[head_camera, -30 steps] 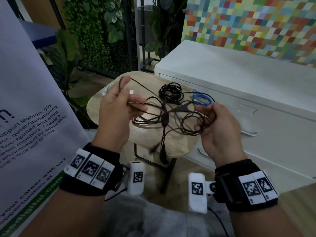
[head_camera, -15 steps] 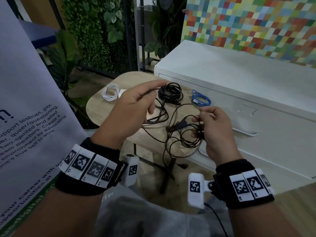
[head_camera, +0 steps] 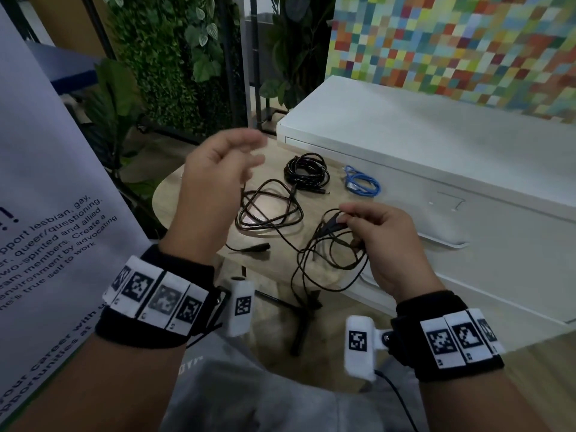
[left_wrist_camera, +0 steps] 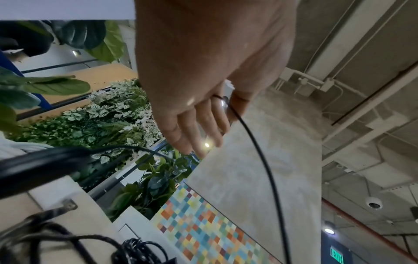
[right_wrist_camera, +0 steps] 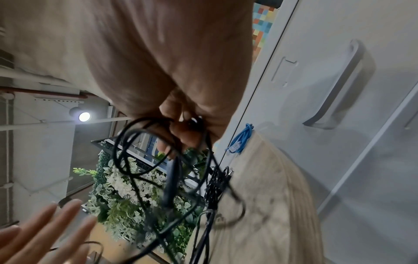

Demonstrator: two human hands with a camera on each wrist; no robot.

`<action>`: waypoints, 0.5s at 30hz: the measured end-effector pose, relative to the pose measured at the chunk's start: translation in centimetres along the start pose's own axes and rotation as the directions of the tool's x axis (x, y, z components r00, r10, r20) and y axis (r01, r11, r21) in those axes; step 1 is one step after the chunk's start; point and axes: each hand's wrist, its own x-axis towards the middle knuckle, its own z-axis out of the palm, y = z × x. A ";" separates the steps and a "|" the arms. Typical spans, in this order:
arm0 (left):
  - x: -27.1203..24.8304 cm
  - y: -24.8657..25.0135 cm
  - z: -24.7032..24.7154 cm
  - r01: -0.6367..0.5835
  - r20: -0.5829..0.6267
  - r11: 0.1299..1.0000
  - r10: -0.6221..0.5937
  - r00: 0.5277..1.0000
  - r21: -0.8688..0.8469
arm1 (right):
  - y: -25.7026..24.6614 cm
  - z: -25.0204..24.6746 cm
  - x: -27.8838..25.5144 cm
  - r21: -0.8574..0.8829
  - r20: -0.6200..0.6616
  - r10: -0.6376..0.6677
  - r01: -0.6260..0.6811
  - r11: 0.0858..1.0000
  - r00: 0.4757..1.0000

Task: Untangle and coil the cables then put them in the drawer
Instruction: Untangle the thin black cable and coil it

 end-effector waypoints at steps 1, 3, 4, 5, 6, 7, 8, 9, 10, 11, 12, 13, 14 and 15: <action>-0.3 -0.4 -0.1 0.009 0.039 0.997 -0.012 0.999 0.076 | -0.1 -0.1 0.1 0.042 -0.027 -0.024 0.025 0.999 0.999; -0.9 -1.2 -0.4 0.040 0.088 0.982 -0.057 0.995 0.186 | -0.5 -0.3 0.3 0.132 -0.064 -0.084 0.092 0.987 0.994; -1.2 -1.4 -0.4 0.052 0.109 0.971 -0.079 0.991 0.232 | -0.7 -0.4 0.4 0.162 -0.075 -0.124 0.135 0.978 0.989; -1.5 -1.6 -0.6 0.067 0.138 0.960 -0.108 0.984 0.273 | -1.0 -0.5 0.4 0.178 -0.084 -0.168 0.180 0.967 0.982; -1.8 -1.6 -0.7 0.088 0.175 0.944 -0.150 0.973 0.318 | -1.3 -0.5 0.4 0.182 -0.088 -0.213 0.226 0.957 0.973; -2.1 -1.5 -0.8 0.107 0.214 0.917 -0.201 0.956 0.383 | -1.5 -0.6 0.3 0.182 -0.090 -0.254 0.267 0.947 0.963; -2.2 -1.5 -1.0 0.104 0.253 0.874 -0.249 0.935 0.475 | -1.7 -0.7 0.3 0.185 -0.087 -0.288 0.300 0.936 0.954; -2.3 -1.4 -1.3 0.066 0.289 0.812 -0.281 0.915 0.579 | -1.9 -0.7 0.2 0.195 -0.082 -0.314 0.324 0.926 0.946; -2.3 -1.4 -1.5 0.003 0.312 0.742 -0.286 0.906 0.671 | -2.0 -0.6 0.1 0.213 -0.076 -0.332 0.341 0.916 0.940; -2.2 -1.6 -1.6 -0.067 0.321 0.683 -0.252 0.913 0.727 | -2.1 -0.6 0.1 0.240 -0.069 -0.344 0.350 0.905 0.937; -2.0 -1.7 -1.6 -0.117 0.318 0.663 -0.191 0.929 0.740 | -2.2 -0.5 0.0 0.274 -0.059 -0.349 0.352 0.895 0.935; -1.9 -1.7 -1.4 -0.145 0.317 0.684 -0.132 0.939 0.715 | -2.4 -0.4 -0.1 0.311 -0.049 -0.350 0.347 0.885 0.936; -1.9 -1.8 -1.0 -0.160 0.324 0.731 -0.088 0.942 0.664 | -2.6 -0.2 -0.2 0.349 -0.037 -0.347 0.338 0.874 0.937; -1.9 -2.1 -0.5 -0.168 0.336 0.781 -0.057 0.940 0.602 | -2.7 -0.1 -0.4 0.389 -0.022 -0.342 0.323 0.863 0.939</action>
